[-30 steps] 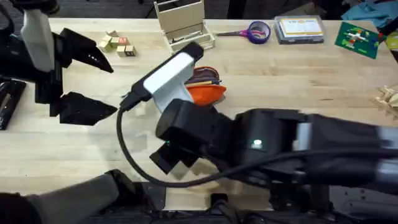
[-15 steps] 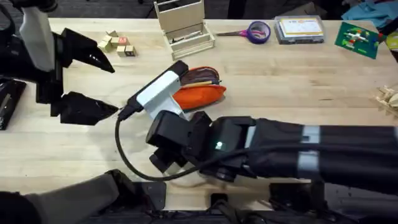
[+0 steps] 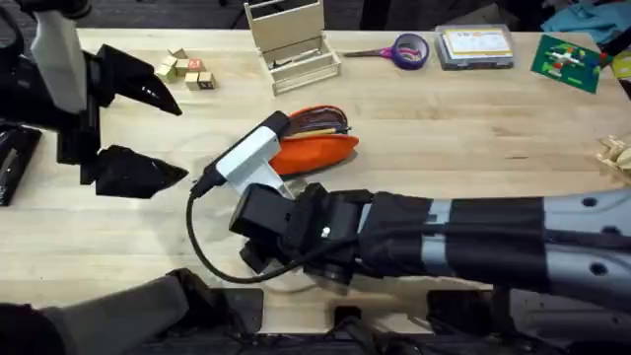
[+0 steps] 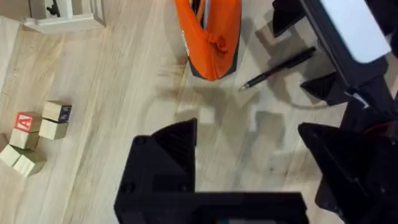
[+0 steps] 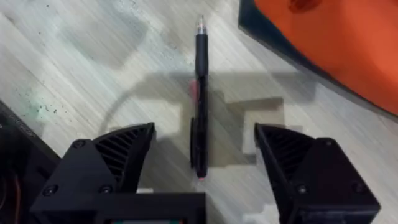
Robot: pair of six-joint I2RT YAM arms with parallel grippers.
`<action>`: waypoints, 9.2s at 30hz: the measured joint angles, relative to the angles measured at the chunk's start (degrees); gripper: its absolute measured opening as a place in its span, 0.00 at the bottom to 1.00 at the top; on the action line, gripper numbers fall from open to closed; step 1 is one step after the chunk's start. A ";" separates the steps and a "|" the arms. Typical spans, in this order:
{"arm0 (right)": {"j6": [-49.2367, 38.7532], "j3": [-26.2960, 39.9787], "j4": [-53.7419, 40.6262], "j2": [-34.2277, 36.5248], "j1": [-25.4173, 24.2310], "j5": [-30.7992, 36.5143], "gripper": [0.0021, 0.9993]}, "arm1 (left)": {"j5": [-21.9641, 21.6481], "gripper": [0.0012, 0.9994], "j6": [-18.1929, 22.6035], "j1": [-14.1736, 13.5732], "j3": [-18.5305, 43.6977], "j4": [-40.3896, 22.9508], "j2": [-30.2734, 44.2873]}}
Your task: Unzip the bag, pick up the pens from the table one at a time and place them inside, then zip the bag closed.
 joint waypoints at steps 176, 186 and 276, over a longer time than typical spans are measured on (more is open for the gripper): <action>-8.66 -0.35 0.20 -26.91 -26.25 -32.83 1.00 | 2.12 0.99 11.32 0.00 -7.41 7.80 15.41; -1.36 -0.35 0.20 -26.88 -22.09 -31.08 1.00 | 2.86 0.99 11.63 0.00 -7.43 7.89 16.50; 15.78 -0.37 25.83 1.07 -12.70 1.05 0.33 | 2.97 0.99 11.80 0.00 -7.43 7.91 16.49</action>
